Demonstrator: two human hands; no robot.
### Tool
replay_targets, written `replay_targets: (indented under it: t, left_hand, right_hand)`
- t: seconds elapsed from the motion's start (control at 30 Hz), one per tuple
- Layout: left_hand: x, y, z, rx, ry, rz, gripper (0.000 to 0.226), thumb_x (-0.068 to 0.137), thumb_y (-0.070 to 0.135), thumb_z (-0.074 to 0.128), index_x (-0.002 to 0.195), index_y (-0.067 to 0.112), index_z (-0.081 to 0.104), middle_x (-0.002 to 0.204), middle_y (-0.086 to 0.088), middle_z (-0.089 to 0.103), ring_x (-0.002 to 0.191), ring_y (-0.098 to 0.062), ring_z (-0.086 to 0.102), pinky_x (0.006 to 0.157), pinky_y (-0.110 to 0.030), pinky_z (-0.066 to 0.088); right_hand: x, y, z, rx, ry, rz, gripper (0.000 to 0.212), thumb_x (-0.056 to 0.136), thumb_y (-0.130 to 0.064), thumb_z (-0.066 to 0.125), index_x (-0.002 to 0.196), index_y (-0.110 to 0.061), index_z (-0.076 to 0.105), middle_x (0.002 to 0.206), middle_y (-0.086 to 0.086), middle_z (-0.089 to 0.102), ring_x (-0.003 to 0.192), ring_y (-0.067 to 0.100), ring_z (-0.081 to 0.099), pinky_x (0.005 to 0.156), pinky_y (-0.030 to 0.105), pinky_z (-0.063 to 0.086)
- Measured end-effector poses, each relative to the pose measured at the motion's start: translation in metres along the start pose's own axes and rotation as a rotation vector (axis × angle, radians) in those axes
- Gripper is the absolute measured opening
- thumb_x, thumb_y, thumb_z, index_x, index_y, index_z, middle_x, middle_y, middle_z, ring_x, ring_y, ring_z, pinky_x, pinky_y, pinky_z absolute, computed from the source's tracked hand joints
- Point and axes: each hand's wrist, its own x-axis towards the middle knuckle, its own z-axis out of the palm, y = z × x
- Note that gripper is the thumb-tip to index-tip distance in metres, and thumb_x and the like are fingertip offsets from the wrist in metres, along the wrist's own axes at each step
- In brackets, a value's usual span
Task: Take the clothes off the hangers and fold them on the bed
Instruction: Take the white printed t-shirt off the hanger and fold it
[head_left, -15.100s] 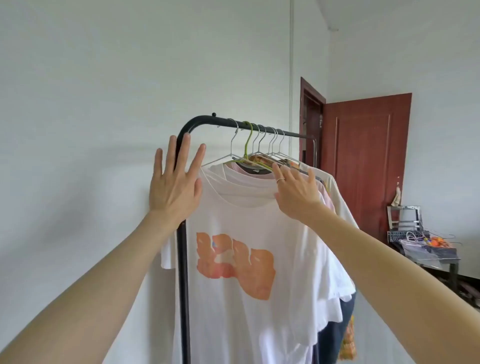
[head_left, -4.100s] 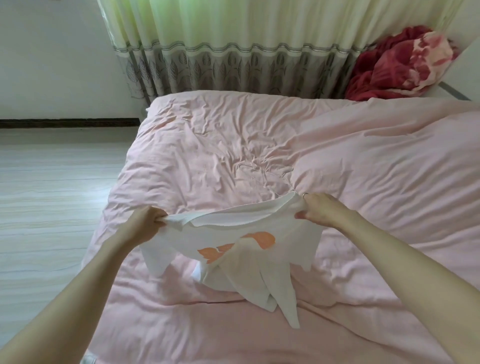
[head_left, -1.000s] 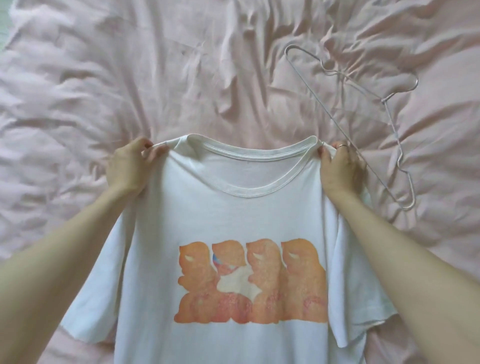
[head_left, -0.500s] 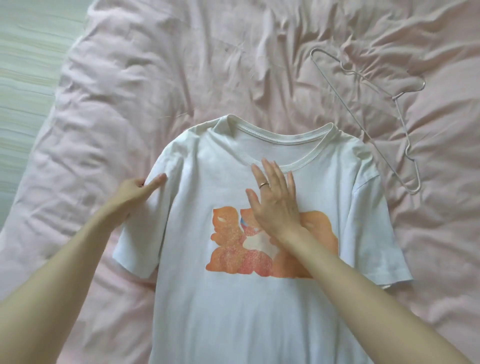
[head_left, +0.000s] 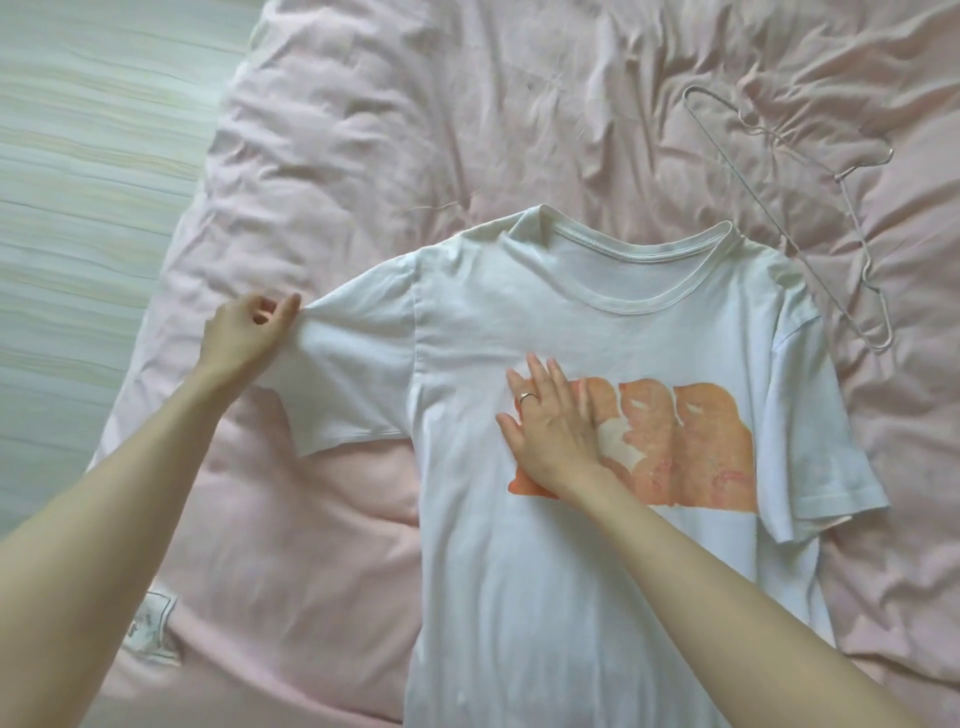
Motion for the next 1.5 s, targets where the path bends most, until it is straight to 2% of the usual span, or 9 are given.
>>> replay_targets:
  t: [0.17, 0.37, 0.43, 0.5, 0.7, 0.97, 1.13, 1.33, 1.5]
  left_hand:
    - [-0.002, -0.029, -0.010, -0.371, -0.174, -0.509, 0.049, 0.091, 0.053, 0.047, 0.084, 0.006, 0.055, 0.082, -0.016, 0.057, 0.046, -0.026, 0.063, 0.040, -0.033, 0.054]
    - [0.009, -0.024, -0.023, -0.421, -0.624, -0.436, 0.031, 0.080, 0.046, 0.066, 0.089, 0.017, 0.066, 0.082, -0.005, 0.064, 0.077, -0.020, 0.062, 0.070, -0.028, 0.056]
    - [0.008, -0.021, -0.018, -0.486, -0.609, -0.433, 0.003, 0.081, 0.016, 0.063, 0.082, 0.014, 0.065, 0.081, -0.004, 0.061, 0.079, -0.016, 0.059, 0.070, -0.025, 0.055]
    - [0.008, -0.025, -0.012, -0.587, -0.498, -0.413, 0.015, 0.086, 0.005, 0.058, 0.075, 0.009, 0.066, 0.077, -0.008, 0.058, 0.077, -0.020, 0.057, 0.068, -0.029, 0.057]
    - [0.007, -0.039, -0.011, -0.984, 0.244, -0.319, 0.017, 0.102, 0.028, 0.037, 0.086, 0.024, 0.039, 0.087, 0.002, 0.055, 0.070, -0.010, 0.058, 0.056, -0.023, 0.052]
    - [0.013, -0.041, -0.005, -0.870, -0.153, -0.478, 0.040, 0.085, 0.046, 0.064, 0.102, 0.009, 0.059, 0.087, -0.004, 0.064, 0.077, -0.017, 0.065, 0.068, -0.029, 0.054]
    - [0.007, -0.039, 0.008, -0.782, 0.095, -0.280, 0.043, 0.084, 0.039, 0.065, 0.109, 0.006, 0.054, 0.093, -0.002, 0.059, 0.091, -0.020, 0.060, 0.083, -0.038, 0.051]
    - [-0.012, -0.041, 0.012, -0.723, -0.135, -0.316, 0.052, 0.086, 0.052, 0.059, 0.104, 0.004, 0.057, 0.078, -0.002, 0.057, 0.071, -0.015, 0.060, 0.048, -0.017, 0.051]
    - [-0.030, -0.040, 0.021, -0.492, -0.317, -0.224, 0.036, 0.083, 0.038, 0.069, 0.101, 0.007, 0.066, 0.088, 0.000, 0.068, 0.073, -0.009, 0.062, 0.055, -0.014, 0.048]
  right_hand:
    - [0.003, -0.025, 0.001, -0.007, 0.022, 0.015, 0.057, 0.099, -0.042, 0.035, 0.150, -0.023, 0.019, 0.159, 0.001, 0.001, 0.146, 0.019, -0.003, 0.115, 0.045, 0.000]
    - [0.016, -0.061, 0.005, 0.059, -0.006, -0.023, 0.057, 0.099, -0.043, 0.034, 0.150, -0.024, 0.018, 0.159, 0.000, 0.002, 0.146, 0.017, -0.005, 0.116, 0.047, -0.004]
    - [0.018, -0.068, 0.005, 0.068, -0.010, -0.048, 0.057, 0.099, -0.044, 0.033, 0.150, -0.026, 0.017, 0.159, -0.001, 0.003, 0.146, 0.016, -0.005, 0.117, 0.047, -0.005]
    - [0.021, -0.073, 0.005, 0.069, -0.024, -0.061, 0.057, 0.099, -0.044, 0.033, 0.150, -0.027, 0.016, 0.159, -0.002, 0.002, 0.146, 0.016, -0.006, 0.117, 0.047, -0.005]
    - [0.025, -0.077, 0.006, 0.059, -0.056, -0.046, 0.058, 0.099, -0.044, 0.033, 0.151, -0.028, 0.013, 0.160, -0.003, -0.001, 0.146, 0.016, -0.007, 0.117, 0.048, -0.003]
    - [0.025, -0.079, 0.013, 0.034, -0.032, -0.083, 0.060, 0.098, -0.046, 0.034, 0.151, -0.030, 0.010, 0.159, -0.003, -0.005, 0.146, 0.016, -0.009, 0.116, 0.049, -0.005]
    - [0.019, -0.084, 0.017, 0.000, -0.020, -0.177, 0.061, 0.098, -0.044, 0.038, 0.151, -0.030, 0.012, 0.159, -0.003, -0.008, 0.146, 0.016, -0.011, 0.115, 0.049, -0.008]
    - [0.007, -0.087, 0.024, -0.013, -0.021, -0.245, 0.059, 0.099, -0.043, 0.035, 0.151, -0.025, 0.013, 0.159, -0.001, -0.004, 0.146, 0.017, -0.008, 0.115, 0.048, -0.005]
    - [-0.002, -0.084, 0.029, 0.016, -0.007, -0.219, 0.057, 0.100, -0.040, 0.033, 0.151, -0.025, 0.012, 0.159, -0.004, 0.002, 0.147, 0.017, -0.004, 0.116, 0.048, -0.003]
